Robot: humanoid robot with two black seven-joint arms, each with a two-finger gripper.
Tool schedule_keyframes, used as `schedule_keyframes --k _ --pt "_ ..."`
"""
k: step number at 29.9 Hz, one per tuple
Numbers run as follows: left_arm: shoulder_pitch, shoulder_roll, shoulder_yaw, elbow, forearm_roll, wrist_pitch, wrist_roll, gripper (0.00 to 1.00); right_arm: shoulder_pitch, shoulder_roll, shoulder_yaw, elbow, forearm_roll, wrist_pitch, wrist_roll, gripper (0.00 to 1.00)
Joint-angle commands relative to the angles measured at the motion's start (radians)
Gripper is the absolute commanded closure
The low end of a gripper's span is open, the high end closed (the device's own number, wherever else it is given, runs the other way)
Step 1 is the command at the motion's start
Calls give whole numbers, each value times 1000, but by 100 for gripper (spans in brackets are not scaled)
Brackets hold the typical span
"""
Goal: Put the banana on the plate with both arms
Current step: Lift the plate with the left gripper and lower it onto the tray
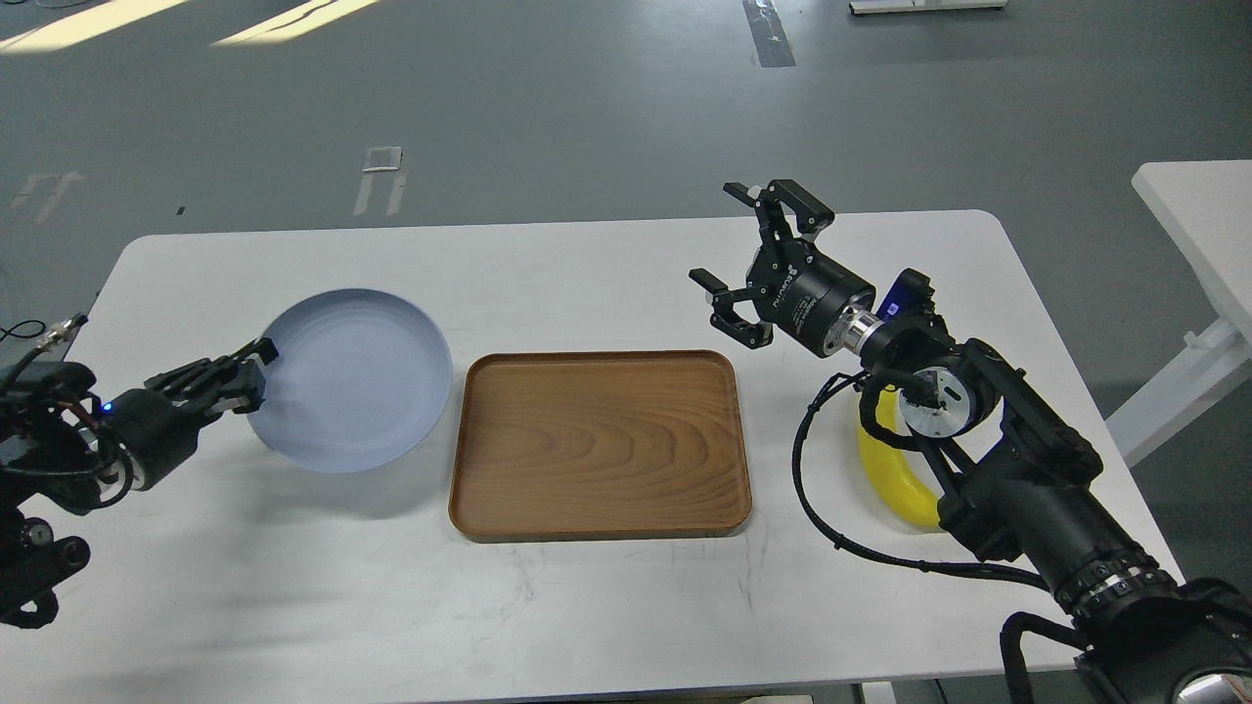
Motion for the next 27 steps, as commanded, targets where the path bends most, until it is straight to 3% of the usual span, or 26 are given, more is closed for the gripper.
schedule_keyframes --k 1,5,8,11,17,27 --pt "-108 -54 36 -47 10 -66 8 100 -3 -1 0 1 0 0 0 0" --pt "-235 -194 205 -9 62 -81 31 100 -5 -3 0 6 0 0 0 0" --pt "-286 -312 257 70 62 -81 47 100 -6 -3 0 7 0 0 0 0" --pt "-301 -453 288 199 64 -92 47 100 -8 -16 2 7 0 0 0 0" --pt "-300 -610 349 330 62 -100 45 100 -9 -45 11 23 2 -1 0 0" --pt "-290 -614 383 341 60 -132 45 100 -23 -67 26 24 2 -1 0 0"
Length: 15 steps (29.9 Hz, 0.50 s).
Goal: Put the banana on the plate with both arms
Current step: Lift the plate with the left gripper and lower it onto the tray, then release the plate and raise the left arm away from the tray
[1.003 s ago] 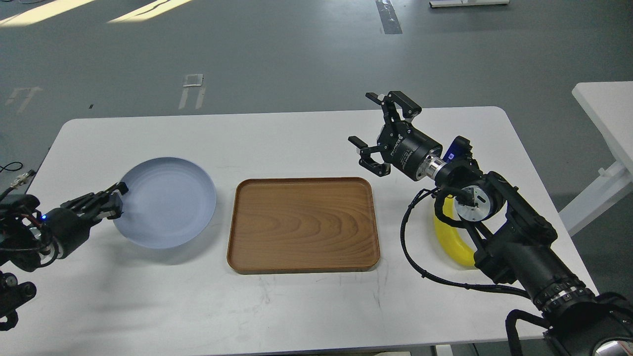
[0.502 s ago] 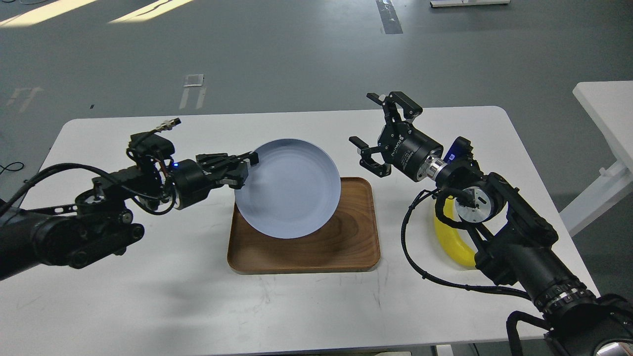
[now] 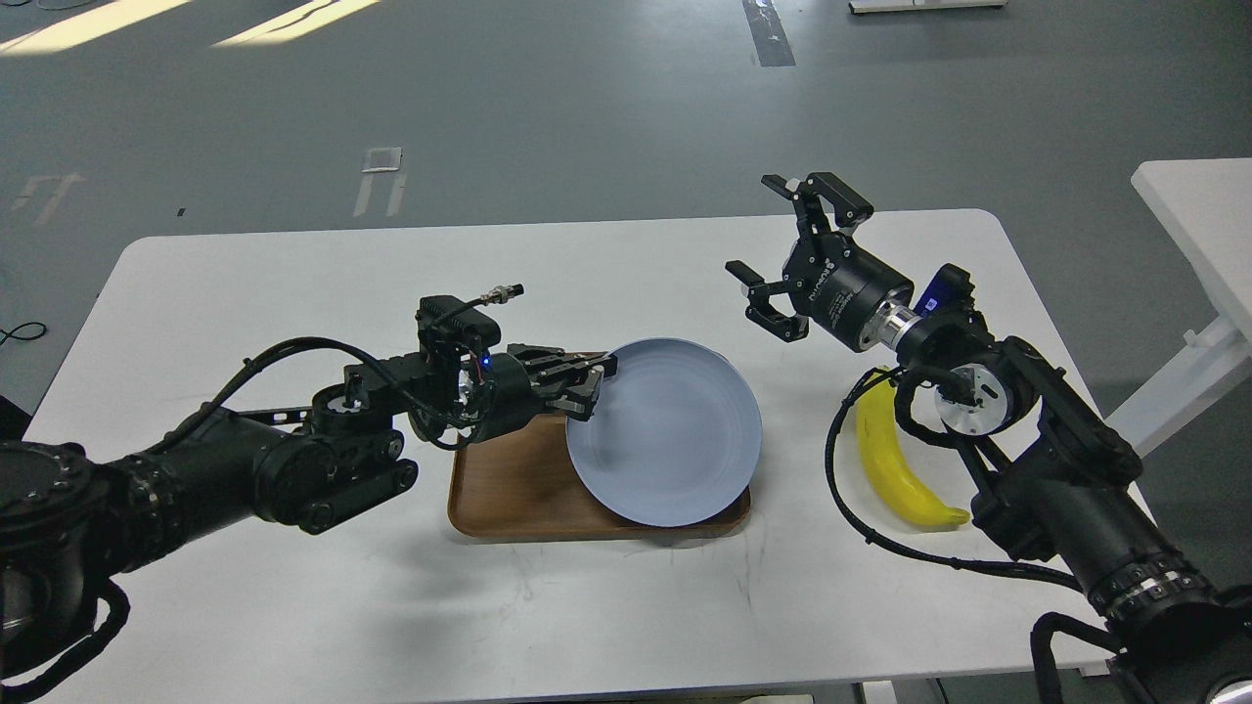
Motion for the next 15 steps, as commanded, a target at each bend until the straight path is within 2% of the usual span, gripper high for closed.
schedule_keyframes --k 1,15 --pt "6 7 1 1 -1 -21 -1 100 -3 -2 1 0 0 0 0 0" --pt "8 50 3 9 -2 -23 -5 100 -3 -2 1 8 0 0 0 0"
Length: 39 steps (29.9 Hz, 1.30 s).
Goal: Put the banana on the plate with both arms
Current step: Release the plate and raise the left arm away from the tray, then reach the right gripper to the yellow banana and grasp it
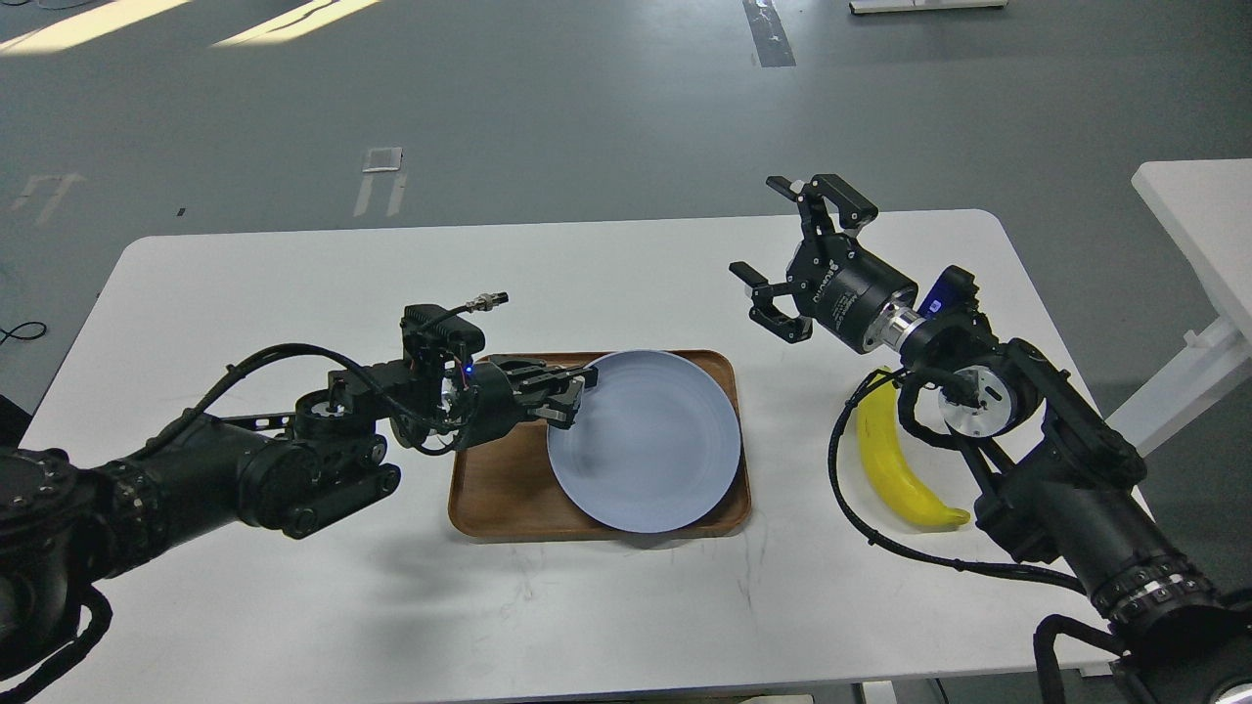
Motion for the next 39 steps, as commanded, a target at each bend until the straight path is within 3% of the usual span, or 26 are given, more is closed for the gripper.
schedule_keyframes --k 1,2,5,7,9,16,19,23,25,27,30,32,34,35,39 --pt "-3 19 0 5 0 0 -1 99 0 0 -2 1 0 0 0 0" --pt "-1 19 0 8 0 0 -1 97 -1 0 -2 1 0 0 0 0" --pt "-4 21 -2 14 -9 0 0 71 -5 0 -3 1 0 5 0 0" --pt "-6 22 -8 11 -12 0 -3 21 -5 0 -5 1 0 6 0 0" --pt "-7 24 -15 8 -18 -3 -3 5 -5 0 -5 1 0 6 0 0" --pt "-33 21 -29 14 -214 12 -5 2 -6 -43 -17 10 -2 9 0 0" --pt "-79 39 -72 6 -377 13 -15 2 -15 -121 -69 68 -23 14 0 0" --pt "-156 76 -208 1 -748 -45 -3 2 -18 -305 -222 199 -202 15 0 1" --pt "-172 90 -271 1 -922 -135 12 2 -18 -400 -264 269 -385 15 0 2" --pt "-170 151 -339 1 -1095 -245 99 2 -12 -536 -333 364 -617 15 3 3" --pt "-166 186 -394 1 -1173 -319 207 2 2 -627 -394 430 -779 16 5 3" --pt "-149 218 -506 1 -1261 -435 326 2 24 -719 -457 487 -940 16 6 3" --pt "-123 229 -578 1 -1288 -529 383 2 34 -759 -500 510 -1026 16 9 3" --pt "-101 231 -610 0 -1290 -566 403 2 37 -768 -524 513 -1069 16 15 3" --pt "-66 231 -634 0 -1289 -577 408 2 31 -758 -568 513 -1137 16 29 4"
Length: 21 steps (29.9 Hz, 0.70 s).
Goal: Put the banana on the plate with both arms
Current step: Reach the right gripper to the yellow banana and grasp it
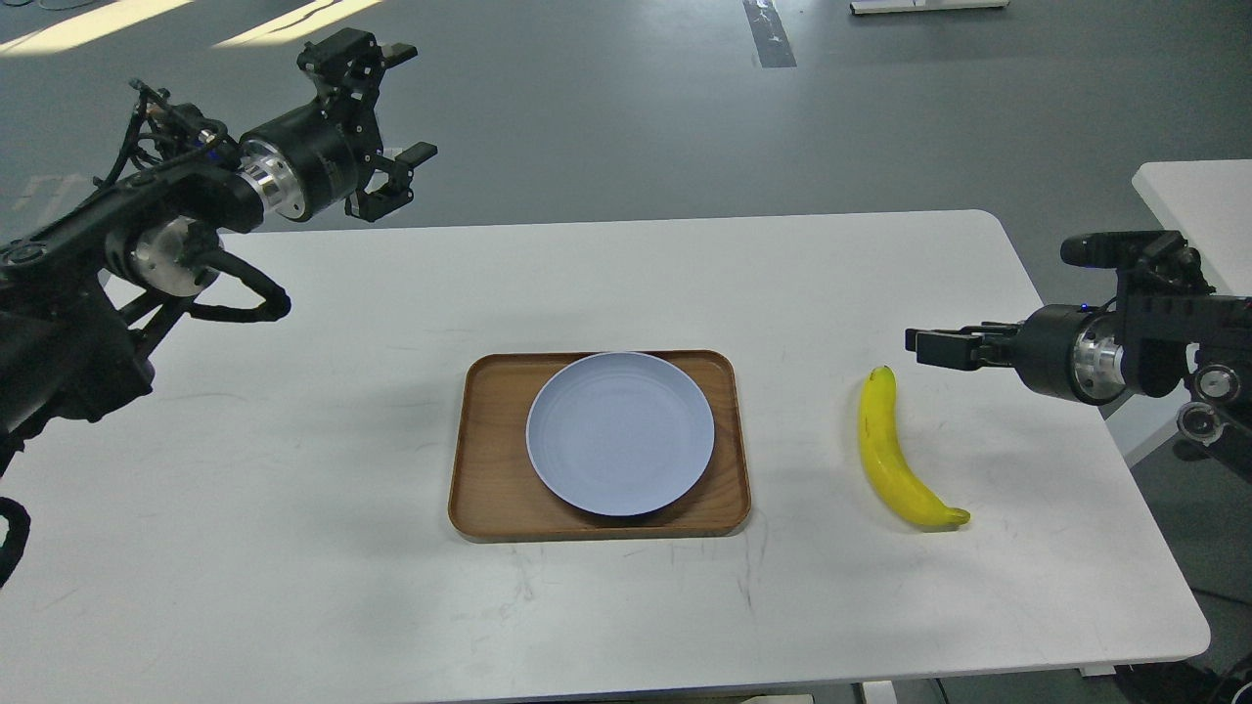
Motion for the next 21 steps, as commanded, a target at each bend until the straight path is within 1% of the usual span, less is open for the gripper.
schedule_keyframes --k 1,5,7,12,15,18,20,21 --pt "42 2 -20 0 -2 -13 6 2 -4 22 -55 -1 -61 0 8 4" --pt "65 7 -23 0 -2 -13 -2 2 -2 121 -118 -7 -63 0 8 5" --pt "66 18 -23 0 -2 -14 -4 2 -4 143 -127 -11 -68 0 7 6" --pt "75 30 -23 0 0 -14 -4 2 -24 154 -134 -22 -77 0 4 6" --pt "85 33 -23 0 6 -14 -4 2 -42 143 -134 -25 -144 0 1 6" --pt "88 32 -22 0 9 -14 -5 2 -44 134 -134 -34 -157 0 1 6" --pt "88 28 -20 0 12 -13 -5 2 -50 132 -137 -34 -160 0 2 13" --pt "88 28 -17 0 12 -13 -5 2 -56 132 -143 -33 -160 0 2 26"
